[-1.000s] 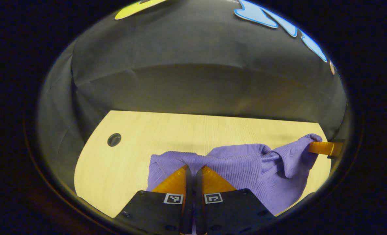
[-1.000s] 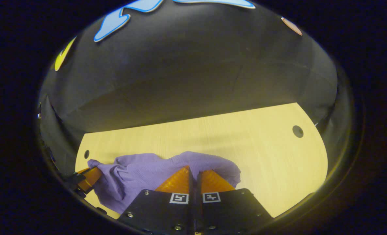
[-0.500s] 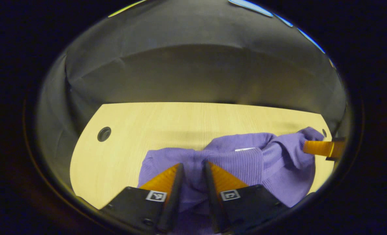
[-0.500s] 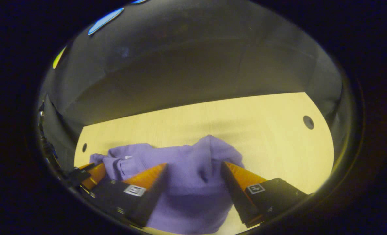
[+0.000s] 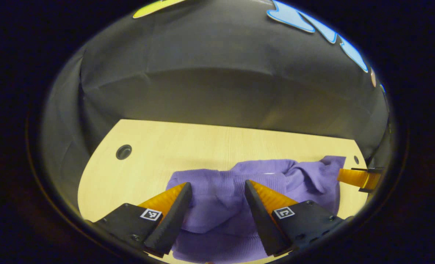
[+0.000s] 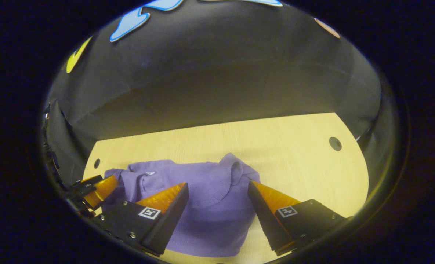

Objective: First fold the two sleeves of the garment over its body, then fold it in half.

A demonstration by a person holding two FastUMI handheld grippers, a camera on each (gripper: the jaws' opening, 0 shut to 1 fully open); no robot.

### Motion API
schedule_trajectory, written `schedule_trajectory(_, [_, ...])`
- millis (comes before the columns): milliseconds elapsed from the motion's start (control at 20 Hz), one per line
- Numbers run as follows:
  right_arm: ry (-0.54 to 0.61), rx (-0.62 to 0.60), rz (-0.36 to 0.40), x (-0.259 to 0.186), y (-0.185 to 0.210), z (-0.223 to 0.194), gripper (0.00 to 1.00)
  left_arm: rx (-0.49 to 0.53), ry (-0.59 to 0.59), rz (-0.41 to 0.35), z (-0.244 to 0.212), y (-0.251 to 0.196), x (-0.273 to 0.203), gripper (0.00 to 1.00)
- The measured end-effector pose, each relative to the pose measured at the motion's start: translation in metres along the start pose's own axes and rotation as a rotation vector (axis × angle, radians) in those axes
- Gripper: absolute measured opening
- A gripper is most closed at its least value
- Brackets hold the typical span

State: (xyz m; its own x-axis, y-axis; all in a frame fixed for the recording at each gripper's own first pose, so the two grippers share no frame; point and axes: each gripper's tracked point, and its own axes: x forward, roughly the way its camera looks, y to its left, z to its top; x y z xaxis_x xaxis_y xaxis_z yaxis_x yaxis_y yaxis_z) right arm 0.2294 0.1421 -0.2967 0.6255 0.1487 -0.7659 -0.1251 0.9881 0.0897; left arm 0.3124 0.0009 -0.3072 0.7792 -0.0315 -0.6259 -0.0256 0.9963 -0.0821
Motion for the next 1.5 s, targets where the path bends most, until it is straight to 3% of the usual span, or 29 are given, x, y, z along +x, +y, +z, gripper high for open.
schedule_trajectory(450, [-0.263, -0.029, -0.004, -0.11, -0.002, 0.065, 0.99, 0.067, -0.297, -0.049, 0.101, -0.027, -0.136, 0.94])
schedule_trajectory(650, [-0.399, -0.053, -0.006, -0.175, -0.005, 0.084, 0.99, 0.085, -0.403, -0.083, 0.12, -0.059, -0.198, 0.95])
schedule_trajectory(1100, [-0.638, -0.081, 0.032, -0.314, 0.005, 0.085, 0.99, 0.085, -0.582, -0.09, 0.12, -0.078, -0.355, 0.94])
schedule_trajectory(1300, [-0.675, -0.073, 0.074, -0.345, 0.013, 0.074, 0.99, 0.115, -0.616, -0.059, 0.102, -0.069, -0.392, 0.94])
schedule_trajectory(1500, [-0.696, -0.1, 0.068, -0.358, 0.018, 0.066, 0.99, 0.114, -0.639, -0.044, 0.087, -0.066, -0.41, 0.94])
